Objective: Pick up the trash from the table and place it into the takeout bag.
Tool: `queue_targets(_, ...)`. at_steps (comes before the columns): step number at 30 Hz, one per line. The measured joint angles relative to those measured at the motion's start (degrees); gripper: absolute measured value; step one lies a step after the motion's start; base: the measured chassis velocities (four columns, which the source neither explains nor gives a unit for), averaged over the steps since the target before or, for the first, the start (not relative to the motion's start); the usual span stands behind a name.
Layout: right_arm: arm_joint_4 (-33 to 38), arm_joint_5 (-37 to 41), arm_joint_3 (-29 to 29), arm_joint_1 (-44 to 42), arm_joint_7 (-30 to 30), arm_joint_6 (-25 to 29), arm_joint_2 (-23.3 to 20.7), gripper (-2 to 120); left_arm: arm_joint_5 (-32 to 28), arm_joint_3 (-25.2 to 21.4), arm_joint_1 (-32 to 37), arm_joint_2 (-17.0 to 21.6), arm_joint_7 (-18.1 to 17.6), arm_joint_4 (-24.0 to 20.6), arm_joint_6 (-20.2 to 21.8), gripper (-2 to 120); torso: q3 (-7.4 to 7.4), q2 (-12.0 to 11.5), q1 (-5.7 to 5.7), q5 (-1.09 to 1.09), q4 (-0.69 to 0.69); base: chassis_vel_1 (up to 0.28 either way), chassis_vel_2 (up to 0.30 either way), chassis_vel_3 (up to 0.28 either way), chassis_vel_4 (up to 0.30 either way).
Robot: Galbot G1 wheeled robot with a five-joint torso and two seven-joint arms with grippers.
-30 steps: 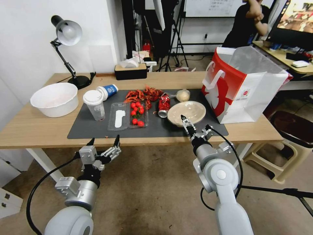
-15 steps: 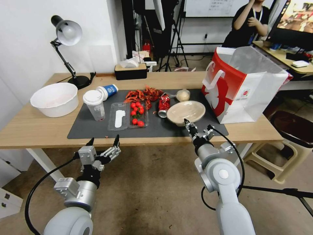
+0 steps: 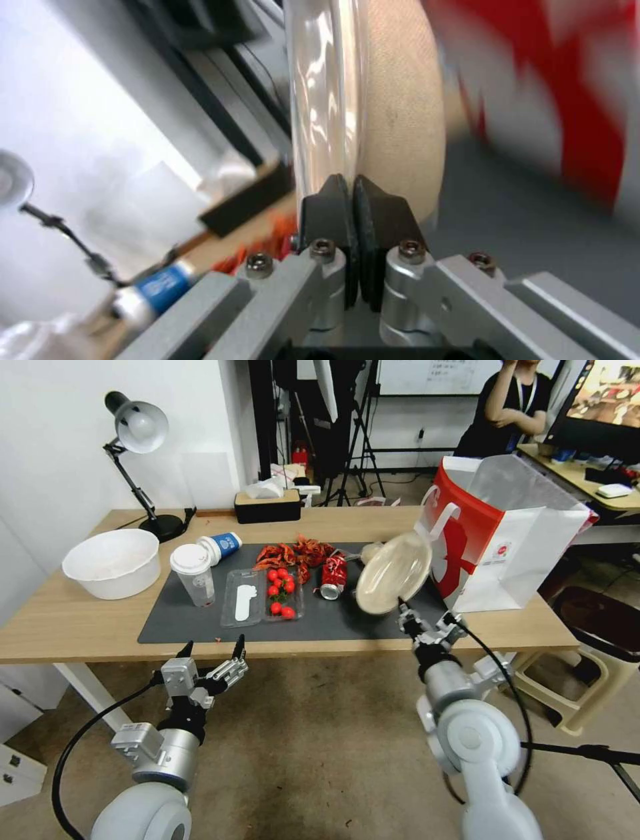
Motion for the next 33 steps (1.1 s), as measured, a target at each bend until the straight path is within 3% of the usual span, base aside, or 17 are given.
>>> queue_targets(1,0.0,0.0,0.0,0.0,0.0,0.0,0.0,0,0.0,0.0,0.0,0.0,0.0,0.0,0.0,100,0.0,0.0,0.0,0.0,0.0,0.0,0.0,0.0,0.0)
queue_targets(2,0.75,-3.98,0.15,-0.74,-2.57,-0.2,-0.48,0,0.0,0.01,-0.02,0.01,-0.03,0.0,-0.05,100,0.0,0.0,0.0,0.0,0.0,0.0,0.0,0.0,0.0)
queue_targets(4,3.04,-19.31,1.49,-2.16,-12.16,1.0,-3.97,0,0.0,0.04,-0.01,0.06,-0.03,0.0,-0.58,100,0.0,0.0,0.0,0.01,0.0,0.0,0.0,0.0,0.0)
queue_targets(5,3.04,-19.31,1.49,-2.16,-12.16,1.0,-3.97,0,0.0,0.04,-0.01,0.06,-0.03,0.0,-0.58,100,0.0,0.0,0.0,0.01,0.0,0.0,0.0,0.0,0.0)
queue_targets(8,5.22,-31.5,4.56,-0.88,-20.2,6.94,-11.35,0,0.02,0.05,0.17,-0.04,-0.03,-0.12,-0.67,100,0.0,0.0,0.0,0.01,-0.01,0.0,0.0,0.0,0.0)
queue_targets(10,5.62,-32.33,5.35,-0.03,-20.96,8.3,-13.76,0,0.06,0.06,0.24,-0.12,-0.03,-0.22,-0.67,100,0.0,0.0,0.0,0.01,0.0,0.0,0.0,0.0,0.0)
queue_targets(12,5.98,-31.24,7.21,3.54,-20.58,11.76,-21.44,0,0.21,0.02,0.62,-0.32,-0.02,-0.59,-0.67,100,0.0,0.0,0.0,0.01,0.0,0.0,0.0,0.0,0.0)
queue_targets(14,5.73,-30.66,7.54,4.59,-20.11,12.18,-22.83,0,0.24,0.0,0.69,-0.37,-0.02,-0.66,-0.68,100,0.0,0.0,0.0,0.0,0.0,0.0,0.0,0.0,0.0)
queue_targets(17,0.33,-27.27,8.96,13.1,-15.59,12.96,-30.02,0,0.23,-0.07,0.89,-0.47,0.04,-1.01,-0.68,100,0.01,0.0,0.0,0.02,0.01,0.0,0.0,0.0,0.0)
queue_targets(20,-3.27,-25.54,9.09,17.37,-13.53,12.14,-33.26,0,0.2,-0.18,0.97,-0.47,0.08,-1.08,-0.67,100,0.01,0.0,0.0,0.0,0.0,0.0,0.0,0.0,0.0)
queue_targets(33,-8.32,-24.21,8.75,22.81,-11.59,10.39,-37.21,5,0.15,-0.23,1.09,-0.64,0.18,-1.11,-0.7,100,0.01,-0.01,0.01,0.02,-0.01,0.0,0.0,0.0,0.0)
